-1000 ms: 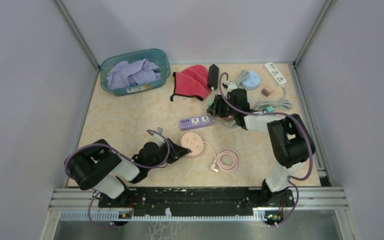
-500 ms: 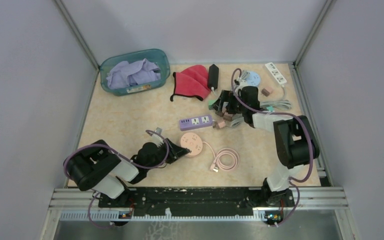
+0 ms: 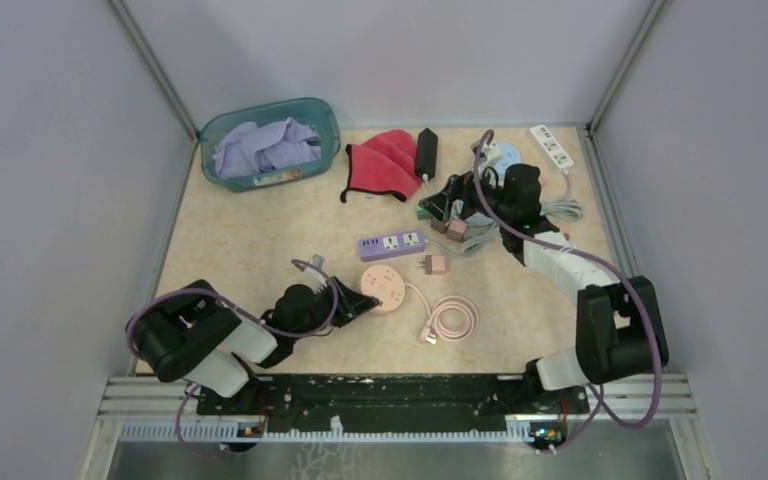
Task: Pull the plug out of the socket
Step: Place the plug at the center of the board.
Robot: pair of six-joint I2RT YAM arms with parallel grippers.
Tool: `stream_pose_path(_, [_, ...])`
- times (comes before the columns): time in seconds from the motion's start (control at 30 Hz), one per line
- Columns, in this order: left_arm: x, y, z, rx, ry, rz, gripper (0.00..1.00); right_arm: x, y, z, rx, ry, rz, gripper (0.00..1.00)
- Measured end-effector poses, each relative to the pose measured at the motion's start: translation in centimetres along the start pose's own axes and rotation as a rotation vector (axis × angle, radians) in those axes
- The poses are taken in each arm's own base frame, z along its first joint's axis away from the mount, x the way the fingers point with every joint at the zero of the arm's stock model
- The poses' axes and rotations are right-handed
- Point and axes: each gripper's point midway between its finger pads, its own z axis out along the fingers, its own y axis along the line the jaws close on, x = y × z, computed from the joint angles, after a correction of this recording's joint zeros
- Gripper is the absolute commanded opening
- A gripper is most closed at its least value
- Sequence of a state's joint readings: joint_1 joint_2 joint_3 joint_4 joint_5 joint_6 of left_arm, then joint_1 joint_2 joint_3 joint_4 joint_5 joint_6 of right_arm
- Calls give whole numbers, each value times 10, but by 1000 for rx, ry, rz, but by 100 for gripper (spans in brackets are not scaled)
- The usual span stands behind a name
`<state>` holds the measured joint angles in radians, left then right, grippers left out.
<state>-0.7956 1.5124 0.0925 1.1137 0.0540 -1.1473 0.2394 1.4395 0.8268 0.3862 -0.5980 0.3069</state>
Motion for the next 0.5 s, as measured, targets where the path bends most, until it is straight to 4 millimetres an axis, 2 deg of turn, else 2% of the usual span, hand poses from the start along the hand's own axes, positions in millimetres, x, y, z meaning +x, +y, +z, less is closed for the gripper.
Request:
stream_pose_path(0.3, [-1, -1, -1, 7, -1, 46, 0, -19, 68, -40, -276, -21, -289, 99])
stream_pose_path(0.5, [-3, -1, -5, 8, -5, 80, 0, 3, 83, -50, -411, 35, -299, 99])
